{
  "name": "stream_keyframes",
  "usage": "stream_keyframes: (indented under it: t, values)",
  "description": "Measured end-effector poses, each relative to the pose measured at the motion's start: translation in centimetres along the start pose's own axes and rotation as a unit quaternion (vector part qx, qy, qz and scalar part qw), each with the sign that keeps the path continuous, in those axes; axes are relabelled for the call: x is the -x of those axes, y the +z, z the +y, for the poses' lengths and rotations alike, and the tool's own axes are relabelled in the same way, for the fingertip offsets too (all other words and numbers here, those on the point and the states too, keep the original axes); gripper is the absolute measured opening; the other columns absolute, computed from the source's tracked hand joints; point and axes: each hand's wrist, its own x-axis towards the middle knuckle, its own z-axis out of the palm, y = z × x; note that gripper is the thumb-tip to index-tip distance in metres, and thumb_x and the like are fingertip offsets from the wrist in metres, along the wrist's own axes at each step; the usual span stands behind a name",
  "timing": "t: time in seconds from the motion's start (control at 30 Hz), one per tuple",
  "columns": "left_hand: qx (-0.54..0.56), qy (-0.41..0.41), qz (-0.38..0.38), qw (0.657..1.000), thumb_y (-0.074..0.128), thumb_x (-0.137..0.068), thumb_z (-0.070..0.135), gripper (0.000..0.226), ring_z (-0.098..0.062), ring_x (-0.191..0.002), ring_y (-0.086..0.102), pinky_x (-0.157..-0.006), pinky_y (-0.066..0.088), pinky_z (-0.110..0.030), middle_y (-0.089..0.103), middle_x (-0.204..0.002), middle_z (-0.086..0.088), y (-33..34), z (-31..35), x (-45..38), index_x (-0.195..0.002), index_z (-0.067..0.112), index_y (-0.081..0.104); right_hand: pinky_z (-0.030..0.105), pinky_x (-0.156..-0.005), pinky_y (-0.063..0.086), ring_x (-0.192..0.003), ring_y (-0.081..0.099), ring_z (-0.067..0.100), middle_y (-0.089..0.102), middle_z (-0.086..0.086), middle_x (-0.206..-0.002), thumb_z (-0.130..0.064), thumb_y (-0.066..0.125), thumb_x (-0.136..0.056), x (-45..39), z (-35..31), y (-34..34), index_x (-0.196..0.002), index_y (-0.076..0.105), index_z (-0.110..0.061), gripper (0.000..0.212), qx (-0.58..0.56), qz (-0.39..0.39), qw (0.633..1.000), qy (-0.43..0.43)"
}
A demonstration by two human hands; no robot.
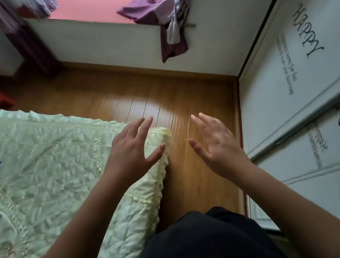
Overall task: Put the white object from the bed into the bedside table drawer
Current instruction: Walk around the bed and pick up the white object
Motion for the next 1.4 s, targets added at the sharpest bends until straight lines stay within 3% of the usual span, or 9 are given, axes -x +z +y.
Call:
stream_keyframes:
  t: [0.43, 0.63, 0.87, 1.0, 1.4]
  values:
    - [-0.008, -0.075, 0.010, 0.997, 0.040, -0.084, 0.066, 0.080, -0.018, -0.138, 0.032, -0.108, 0.031, -0.041, 0.037, -0.152, -0.002, 4.0, -0.5, -25.3, -0.151, 0.025, 0.026, 0.037, -0.111, 0.012, -0.147, 0.013, 0.015, 0.018, -0.006, -0.160, -0.069, 0.021, -0.094, -26.4, 11.2, -2.7, -0.151, 0.010, -0.041, 0.064, -0.014, -0.049, 0.996, -0.069]
    - [-0.014, -0.121, 0.059, 0.991, 0.039, -0.085, 0.065, 0.077, -0.017, -0.137, 0.034, -0.106, 0.032, -0.040, 0.040, -0.149, -0.003, 2.2, -1.1, -35.8, -0.149, 0.023, 0.028, 0.037, -0.114, 0.011, -0.148, 0.012, 0.016, 0.017, -0.004, -0.162, -0.070, 0.019, -0.092, -38.1, 13.0, -6.0, -0.152, 0.013, -0.038, 0.068, -0.005, -0.080, 0.988, -0.130]
    - [-0.003, -0.222, 0.077, 0.972, 0.040, -0.085, 0.063, 0.076, -0.018, -0.138, 0.033, -0.106, 0.032, -0.043, 0.038, -0.151, -0.002, 2.0, -6.5, -41.8, -0.149, 0.025, 0.027, 0.036, -0.115, 0.011, -0.148, 0.013, 0.017, 0.018, -0.001, -0.162, -0.067, 0.020, -0.092, -49.8, 11.8, -5.6, -0.153, 0.014, -0.033, 0.070, -0.003, -0.117, 0.973, -0.200]
    - [0.034, -0.296, 0.130, 0.946, 0.049, -0.086, 0.058, 0.072, -0.019, -0.137, 0.034, -0.107, 0.036, -0.048, 0.038, -0.151, -0.003, 0.5, -11.9, -43.5, -0.148, 0.026, 0.029, 0.036, -0.116, 0.014, -0.147, 0.017, 0.019, 0.021, 0.001, -0.161, -0.064, 0.021, -0.093, -56.4, 10.0, -3.4, -0.153, 0.015, -0.030, 0.070, 0.018, -0.138, 0.964, -0.227]
    - [0.020, -0.388, 0.163, 0.907, 0.038, -0.081, 0.064, 0.078, -0.017, -0.136, 0.035, -0.107, 0.033, -0.040, 0.037, -0.151, 0.001, -5.4, -25.8, -49.0, -0.149, 0.027, 0.030, 0.039, -0.117, 0.020, -0.146, 0.022, 0.021, 0.027, 0.002, -0.159, -0.068, 0.016, -0.092, -75.1, -2.9, 4.9, -0.152, 0.019, -0.030, 0.071, 0.047, -0.186, 0.915, -0.356]
